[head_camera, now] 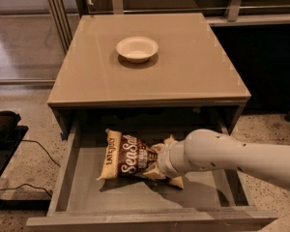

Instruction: Pick brown chip bag from top drawer and place on counter

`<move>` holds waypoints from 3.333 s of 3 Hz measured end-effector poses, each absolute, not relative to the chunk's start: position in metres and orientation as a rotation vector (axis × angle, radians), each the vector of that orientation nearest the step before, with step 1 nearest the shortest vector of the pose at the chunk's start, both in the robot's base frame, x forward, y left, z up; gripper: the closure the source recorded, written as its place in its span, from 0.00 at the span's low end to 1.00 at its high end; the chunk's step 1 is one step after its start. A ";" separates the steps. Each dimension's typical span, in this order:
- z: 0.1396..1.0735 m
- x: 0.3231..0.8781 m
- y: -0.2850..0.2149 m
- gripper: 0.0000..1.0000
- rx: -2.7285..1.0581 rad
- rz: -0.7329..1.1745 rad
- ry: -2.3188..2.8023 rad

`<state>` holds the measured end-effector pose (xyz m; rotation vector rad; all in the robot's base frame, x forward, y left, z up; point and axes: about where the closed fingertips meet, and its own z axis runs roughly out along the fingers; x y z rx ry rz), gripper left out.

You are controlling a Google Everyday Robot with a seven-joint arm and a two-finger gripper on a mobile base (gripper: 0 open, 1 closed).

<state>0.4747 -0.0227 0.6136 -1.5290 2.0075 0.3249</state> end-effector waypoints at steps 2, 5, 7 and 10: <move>0.642 0.465 -0.017 1.00 -1.580 0.343 1.934; 0.748 0.458 -0.024 1.00 -1.631 0.315 1.809; 0.925 0.477 -0.049 1.00 -1.606 -0.014 1.783; 0.984 0.499 -0.125 1.00 -1.480 -0.295 1.848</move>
Offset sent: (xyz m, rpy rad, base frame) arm -0.0165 0.0077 0.0549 0.0357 -0.0589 0.1102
